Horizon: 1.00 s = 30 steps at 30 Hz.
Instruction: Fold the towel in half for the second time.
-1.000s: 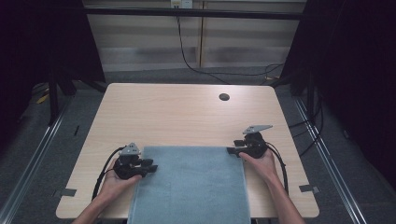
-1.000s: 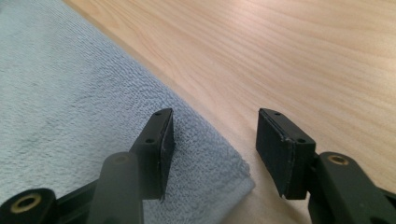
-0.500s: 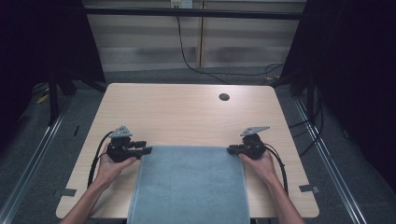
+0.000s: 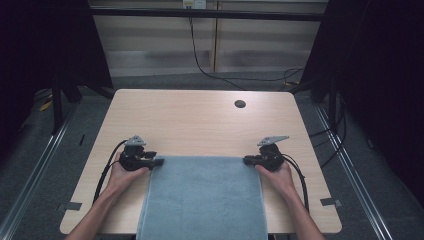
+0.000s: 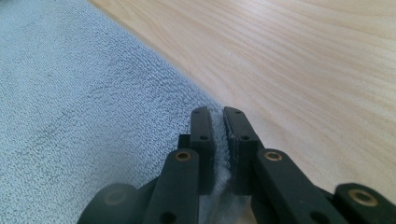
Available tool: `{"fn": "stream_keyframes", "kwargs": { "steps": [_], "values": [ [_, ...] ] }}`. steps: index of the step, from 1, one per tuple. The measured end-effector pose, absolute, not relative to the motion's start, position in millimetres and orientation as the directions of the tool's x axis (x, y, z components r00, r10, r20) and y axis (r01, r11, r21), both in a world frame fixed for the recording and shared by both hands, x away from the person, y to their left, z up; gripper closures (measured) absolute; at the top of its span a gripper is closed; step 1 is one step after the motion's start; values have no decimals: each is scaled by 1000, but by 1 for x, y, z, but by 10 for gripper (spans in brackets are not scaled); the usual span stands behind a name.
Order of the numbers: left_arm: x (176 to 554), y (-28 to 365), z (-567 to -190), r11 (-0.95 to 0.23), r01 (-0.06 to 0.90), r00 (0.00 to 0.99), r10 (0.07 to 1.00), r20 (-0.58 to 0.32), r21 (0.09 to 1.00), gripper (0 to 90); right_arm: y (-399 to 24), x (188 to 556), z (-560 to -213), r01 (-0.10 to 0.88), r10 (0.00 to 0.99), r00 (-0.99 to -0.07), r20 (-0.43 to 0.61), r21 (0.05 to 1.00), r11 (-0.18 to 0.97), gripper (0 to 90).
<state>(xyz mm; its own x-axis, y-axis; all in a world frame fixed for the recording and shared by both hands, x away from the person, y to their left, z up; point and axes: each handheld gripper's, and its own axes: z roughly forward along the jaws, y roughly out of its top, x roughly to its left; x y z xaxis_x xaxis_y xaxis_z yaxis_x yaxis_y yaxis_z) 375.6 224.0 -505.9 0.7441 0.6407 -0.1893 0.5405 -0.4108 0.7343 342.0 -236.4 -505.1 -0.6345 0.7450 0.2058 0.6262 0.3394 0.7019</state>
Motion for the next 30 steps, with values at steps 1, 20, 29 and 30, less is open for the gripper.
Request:
{"fn": "stream_keyframes", "kwargs": {
  "steps": [1,20,29,30],
  "values": [
    [375,224,-506,-413,541,749,632,-198,733,508,-236,342,-505,626,745,-635,204,701,341,837],
    [372,226,-494,-321,547,750,598,-283,773,822,-249,337,-488,610,737,-612,286,764,210,858],
    [379,224,-469,-285,496,759,601,-250,820,826,-251,346,-464,558,743,-622,248,806,198,860],
    [381,225,-467,-278,496,758,602,-253,823,827,-251,347,-462,551,745,-621,243,811,196,860]
  ]
}}
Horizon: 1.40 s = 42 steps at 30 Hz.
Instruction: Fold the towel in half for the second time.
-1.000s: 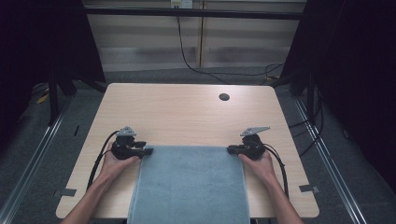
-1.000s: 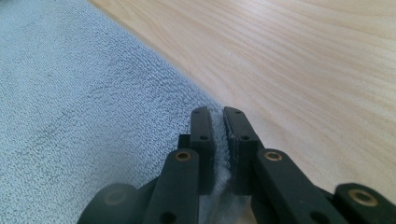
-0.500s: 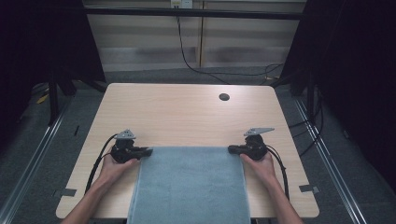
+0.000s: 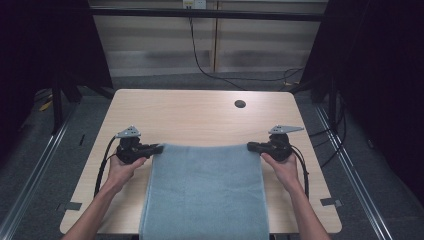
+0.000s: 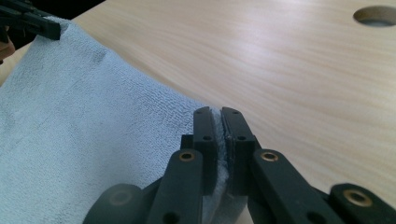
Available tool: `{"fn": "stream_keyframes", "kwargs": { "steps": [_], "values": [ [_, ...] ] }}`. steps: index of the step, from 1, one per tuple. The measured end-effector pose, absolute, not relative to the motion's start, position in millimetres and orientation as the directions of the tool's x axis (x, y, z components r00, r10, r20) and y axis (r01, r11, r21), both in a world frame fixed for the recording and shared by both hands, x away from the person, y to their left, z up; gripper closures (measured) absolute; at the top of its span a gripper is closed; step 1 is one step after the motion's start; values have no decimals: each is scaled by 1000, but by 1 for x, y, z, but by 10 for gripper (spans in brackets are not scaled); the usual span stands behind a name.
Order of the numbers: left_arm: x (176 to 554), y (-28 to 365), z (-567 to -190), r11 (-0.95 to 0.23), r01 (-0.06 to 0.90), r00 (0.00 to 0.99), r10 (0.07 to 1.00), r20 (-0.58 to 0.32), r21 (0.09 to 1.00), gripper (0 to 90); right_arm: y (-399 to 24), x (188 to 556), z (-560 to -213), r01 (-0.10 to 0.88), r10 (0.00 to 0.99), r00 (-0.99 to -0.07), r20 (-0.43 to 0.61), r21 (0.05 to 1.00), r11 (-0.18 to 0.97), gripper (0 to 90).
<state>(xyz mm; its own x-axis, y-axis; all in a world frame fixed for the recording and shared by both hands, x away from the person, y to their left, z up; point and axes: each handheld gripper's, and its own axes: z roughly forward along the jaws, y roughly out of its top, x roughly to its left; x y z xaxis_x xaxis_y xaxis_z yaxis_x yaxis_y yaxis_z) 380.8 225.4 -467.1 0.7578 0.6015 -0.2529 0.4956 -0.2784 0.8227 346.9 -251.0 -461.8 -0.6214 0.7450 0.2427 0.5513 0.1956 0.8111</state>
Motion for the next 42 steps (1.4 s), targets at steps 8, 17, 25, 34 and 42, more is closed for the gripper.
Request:
{"fn": "stream_keyframes", "kwargs": {
  "steps": [8,17,25,34,42],
  "values": [
    [387,225,-450,-225,482,741,620,-257,847,830,-249,356,-446,528,750,-624,222,827,195,862],
    [400,224,-428,-206,462,732,637,-239,863,830,-253,368,-424,501,748,-624,227,850,161,866],
    [415,219,-399,-198,422,738,642,-209,885,832,-256,384,-401,477,759,-616,208,866,149,866],
    [429,212,-374,-208,382,750,639,-171,901,836,-267,396,-373,430,779,-597,190,896,111,869],
    [411,217,-379,-254,355,784,606,-138,899,846,-268,379,-369,405,761,-625,173,906,126,869]
  ]
}}
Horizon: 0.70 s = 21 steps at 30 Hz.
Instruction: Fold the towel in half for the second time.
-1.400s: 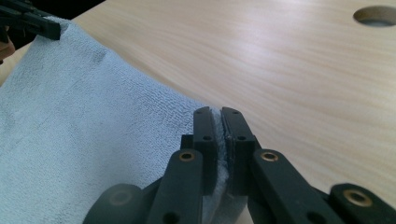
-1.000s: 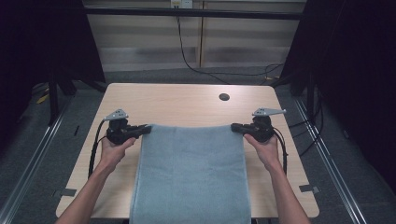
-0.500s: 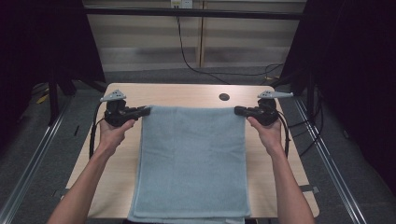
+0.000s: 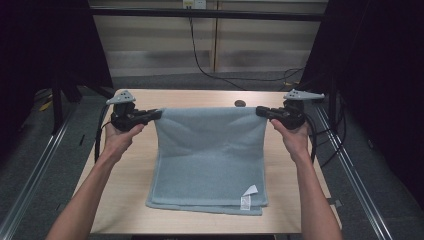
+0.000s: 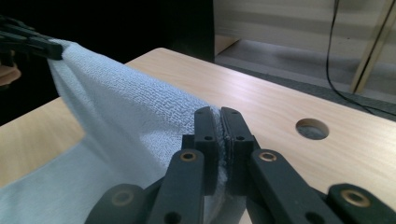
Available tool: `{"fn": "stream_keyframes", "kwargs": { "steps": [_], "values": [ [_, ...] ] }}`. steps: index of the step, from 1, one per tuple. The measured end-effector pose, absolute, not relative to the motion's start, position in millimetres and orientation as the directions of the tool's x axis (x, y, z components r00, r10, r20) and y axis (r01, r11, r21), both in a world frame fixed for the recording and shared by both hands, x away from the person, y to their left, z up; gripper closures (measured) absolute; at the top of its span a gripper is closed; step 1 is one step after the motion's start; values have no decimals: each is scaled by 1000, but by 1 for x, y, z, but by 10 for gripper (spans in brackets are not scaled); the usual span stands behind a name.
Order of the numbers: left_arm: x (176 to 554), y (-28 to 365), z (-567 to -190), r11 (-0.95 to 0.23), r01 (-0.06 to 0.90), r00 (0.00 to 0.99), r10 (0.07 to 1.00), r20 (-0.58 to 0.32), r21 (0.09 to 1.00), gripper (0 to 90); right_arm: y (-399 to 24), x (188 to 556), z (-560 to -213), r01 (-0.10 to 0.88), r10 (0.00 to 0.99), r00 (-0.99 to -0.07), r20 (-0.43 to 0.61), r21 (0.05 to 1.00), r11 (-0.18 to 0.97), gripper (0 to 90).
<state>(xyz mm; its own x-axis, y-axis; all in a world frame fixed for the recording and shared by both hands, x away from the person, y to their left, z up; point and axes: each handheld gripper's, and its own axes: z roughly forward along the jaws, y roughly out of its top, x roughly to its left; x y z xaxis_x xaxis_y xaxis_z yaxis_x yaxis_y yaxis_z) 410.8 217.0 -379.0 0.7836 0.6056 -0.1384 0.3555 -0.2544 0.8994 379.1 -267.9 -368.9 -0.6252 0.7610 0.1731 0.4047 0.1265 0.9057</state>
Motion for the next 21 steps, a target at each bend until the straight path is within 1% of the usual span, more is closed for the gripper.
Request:
{"fn": "stream_keyframes", "kwargs": {
  "steps": [4,6,11,15,18,21],
  "values": [
    [395,220,-378,-240,338,797,588,-141,910,850,-270,363,-369,396,749,-639,176,910,125,869],
    [386,220,-378,-246,322,803,582,-127,914,851,-269,354,-369,393,746,-645,167,909,136,869],
    [365,227,-381,-239,328,815,560,-146,914,853,-269,332,-368,372,726,-669,157,917,145,868],
    [350,229,-389,-260,332,816,561,-138,907,853,-265,310,-372,378,711,-690,136,906,193,868],
    [336,231,-399,-255,347,824,543,-163,903,853,-262,296,-379,393,704,-700,119,887,241,868],
    [320,235,-412,-270,360,830,529,-175,893,853,-261,281,-387,402,696,-708,118,878,259,868]
  ]
}}
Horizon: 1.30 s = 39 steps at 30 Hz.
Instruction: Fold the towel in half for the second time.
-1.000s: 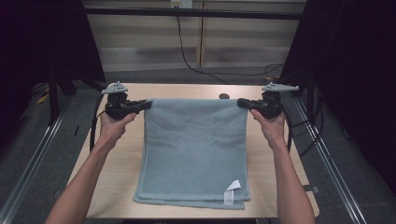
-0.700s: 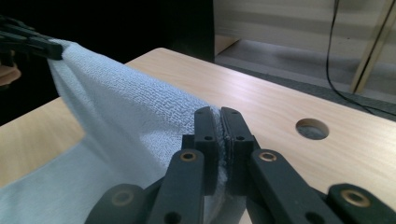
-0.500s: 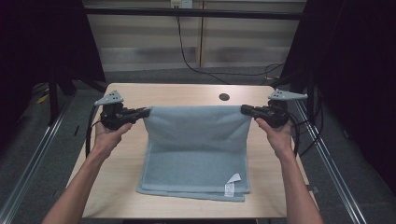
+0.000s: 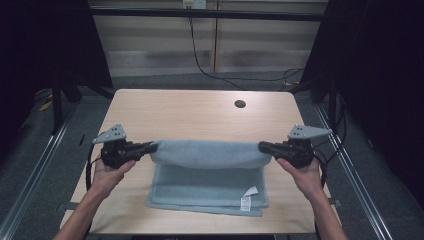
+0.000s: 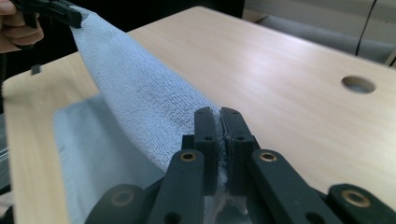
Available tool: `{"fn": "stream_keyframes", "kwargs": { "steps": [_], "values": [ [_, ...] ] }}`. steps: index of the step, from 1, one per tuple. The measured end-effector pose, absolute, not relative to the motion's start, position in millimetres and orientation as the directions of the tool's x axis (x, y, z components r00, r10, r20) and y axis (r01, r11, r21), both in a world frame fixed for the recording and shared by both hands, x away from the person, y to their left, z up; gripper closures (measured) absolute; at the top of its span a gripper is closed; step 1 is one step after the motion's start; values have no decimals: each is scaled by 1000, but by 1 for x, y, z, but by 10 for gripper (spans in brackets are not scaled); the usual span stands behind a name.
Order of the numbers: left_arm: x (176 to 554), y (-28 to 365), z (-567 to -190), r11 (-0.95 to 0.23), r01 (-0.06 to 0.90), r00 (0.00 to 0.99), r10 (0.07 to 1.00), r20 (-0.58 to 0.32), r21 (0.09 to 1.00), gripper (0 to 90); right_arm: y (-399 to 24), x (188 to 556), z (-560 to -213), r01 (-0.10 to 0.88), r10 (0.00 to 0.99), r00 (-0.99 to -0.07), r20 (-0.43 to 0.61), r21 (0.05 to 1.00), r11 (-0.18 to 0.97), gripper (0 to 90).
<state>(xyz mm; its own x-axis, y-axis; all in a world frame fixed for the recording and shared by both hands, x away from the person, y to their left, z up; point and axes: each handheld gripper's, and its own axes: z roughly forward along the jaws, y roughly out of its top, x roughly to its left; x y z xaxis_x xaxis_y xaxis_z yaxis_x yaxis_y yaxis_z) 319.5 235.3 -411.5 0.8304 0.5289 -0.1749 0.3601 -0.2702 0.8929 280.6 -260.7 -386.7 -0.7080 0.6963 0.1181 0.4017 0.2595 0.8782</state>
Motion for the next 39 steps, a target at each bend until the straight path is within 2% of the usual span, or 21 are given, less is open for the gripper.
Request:
{"fn": "stream_keyframes", "kwargs": {
  "steps": [13,17,21,23,25,27,31,37,39],
  "values": [
    [268,244,-459,-354,430,839,496,-223,831,847,-255,219,-442,477,658,-729,190,830,289,860],
    [254,246,-470,-389,444,843,486,-230,807,823,-253,201,-455,496,648,-732,212,817,294,812],
    [249,254,-464,-334,468,829,486,-276,818,749,-259,194,-452,499,650,-725,226,824,270,757],
    [256,256,-458,-321,464,816,518,-257,826,710,-264,197,-446,488,672,-709,216,838,245,733],
    [263,258,-452,-289,459,817,507,-272,840,680,-270,204,-441,478,679,-697,231,855,200,721],
    [270,256,-444,-296,448,805,545,-236,843,646,-274,210,-436,470,681,-687,255,870,149,703],
    [299,261,-440,-267,462,743,637,-205,846,564,-276,225,-432,458,735,-643,216,877,143,622],
    [325,281,-459,-217,525,634,745,-208,823,431,-288,238,-444,475,826,-542,152,867,152,530],
    [324,285,-465,-224,537,628,750,-208,813,382,-296,239,-450,489,835,-518,183,865,114,482]
  ]
}}
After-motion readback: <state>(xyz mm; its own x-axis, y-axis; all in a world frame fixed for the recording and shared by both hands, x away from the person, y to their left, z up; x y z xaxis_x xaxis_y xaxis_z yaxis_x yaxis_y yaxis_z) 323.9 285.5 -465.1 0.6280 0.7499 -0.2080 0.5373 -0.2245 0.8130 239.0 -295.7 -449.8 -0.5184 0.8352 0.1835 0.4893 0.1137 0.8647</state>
